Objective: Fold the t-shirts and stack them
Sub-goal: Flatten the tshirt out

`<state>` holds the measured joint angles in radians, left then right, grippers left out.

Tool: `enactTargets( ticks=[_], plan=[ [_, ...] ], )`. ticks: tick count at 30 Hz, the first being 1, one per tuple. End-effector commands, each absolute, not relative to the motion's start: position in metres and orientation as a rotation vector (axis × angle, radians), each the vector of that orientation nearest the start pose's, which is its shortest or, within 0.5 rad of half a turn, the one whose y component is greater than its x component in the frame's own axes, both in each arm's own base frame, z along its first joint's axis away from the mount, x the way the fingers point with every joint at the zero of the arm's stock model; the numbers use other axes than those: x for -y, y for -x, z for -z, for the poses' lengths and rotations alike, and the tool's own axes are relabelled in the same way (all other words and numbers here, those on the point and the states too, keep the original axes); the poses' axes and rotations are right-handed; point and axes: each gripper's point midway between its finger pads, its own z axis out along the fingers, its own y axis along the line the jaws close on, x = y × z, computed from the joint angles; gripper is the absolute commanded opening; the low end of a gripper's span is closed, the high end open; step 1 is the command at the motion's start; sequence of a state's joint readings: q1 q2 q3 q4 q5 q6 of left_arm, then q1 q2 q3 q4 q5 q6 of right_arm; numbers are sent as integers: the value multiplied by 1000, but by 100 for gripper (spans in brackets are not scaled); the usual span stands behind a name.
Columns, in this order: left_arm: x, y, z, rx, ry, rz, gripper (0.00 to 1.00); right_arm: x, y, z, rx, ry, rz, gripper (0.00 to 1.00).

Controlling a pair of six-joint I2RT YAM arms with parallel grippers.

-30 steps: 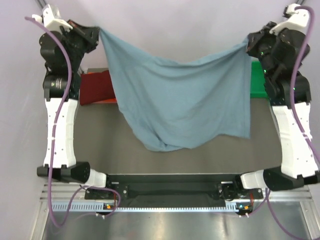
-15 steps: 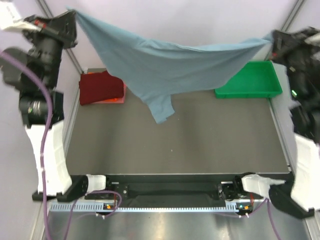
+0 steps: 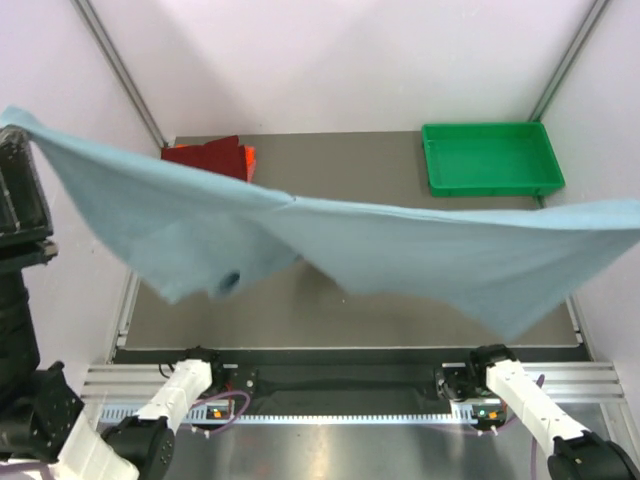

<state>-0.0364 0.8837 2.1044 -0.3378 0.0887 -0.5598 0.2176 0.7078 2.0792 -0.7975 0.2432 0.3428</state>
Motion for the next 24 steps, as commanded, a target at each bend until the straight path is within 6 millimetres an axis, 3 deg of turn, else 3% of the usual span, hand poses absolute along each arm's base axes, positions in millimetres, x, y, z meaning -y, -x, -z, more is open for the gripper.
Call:
enactTargets(
  ticks=[1, 3, 5, 9, 11, 12, 13, 14, 15, 16, 17, 18, 20, 21, 22, 23, 24],
  plan=[
    [39, -75, -740, -713, 125, 617, 0, 22, -57, -624, -1069, -317, -353, 0],
    [40, -70, -746, -697, 114, 624, 0, 23, -55, -628, -1058, -319, -354, 0],
    [42, -80, -749, -709, 108, 626, 0, 23, -59, -629, -1061, -319, -340, 0],
    [47, -116, -749, -753, 90, 619, 0, 26, -89, -625, -1101, -346, -280, 0],
    [52, -149, -740, -809, 77, 620, 0, 27, -108, -624, -1111, -351, -247, 0],
    [55, -174, -727, -851, 77, 621, 0, 24, -129, -611, -1159, -357, -221, 0],
    [58, -197, -718, -888, 72, 623, 0, 21, -145, -610, -1163, -352, -212, 0],
    [62, -216, -706, -926, 59, 629, 0, 16, -169, -592, -1217, -346, -194, 0],
    [64, -253, -683, -987, 68, 630, 0, 12, -185, -582, -1245, -337, -187, 0],
    [66, -271, -671, -1016, 67, 630, 0, 8, -198, -583, -1223, -335, -192, 0],
    [68, -288, -658, -1045, 67, 634, 0, 3, -226, -555, -1296, -331, -166, 0],
    [72, -322, -628, -1117, 75, 642, 0, -2, -247, -542, -1325, -325, -158, 0],
    [75, -351, -612, -1128, 70, 650, 0, -12, -289, -510, -1364, -314, -140, 0],
    [76, -387, -579, -1207, 95, 642, 0, -17, -314, -491, -1405, -307, -126, 0],
    [76, -401, -579, -1175, 75, 619, 0, -19, -330, -478, -1424, -302, -119, 0],
    [79, -418, -565, -1191, 75, 607, 0, -22, -350, -465, -1426, -300, -124, 0],
    [81, -453, -529, -1259, 86, 597, 0, -25, -376, -442, -1476, -290, -118, 0]
  ],
)
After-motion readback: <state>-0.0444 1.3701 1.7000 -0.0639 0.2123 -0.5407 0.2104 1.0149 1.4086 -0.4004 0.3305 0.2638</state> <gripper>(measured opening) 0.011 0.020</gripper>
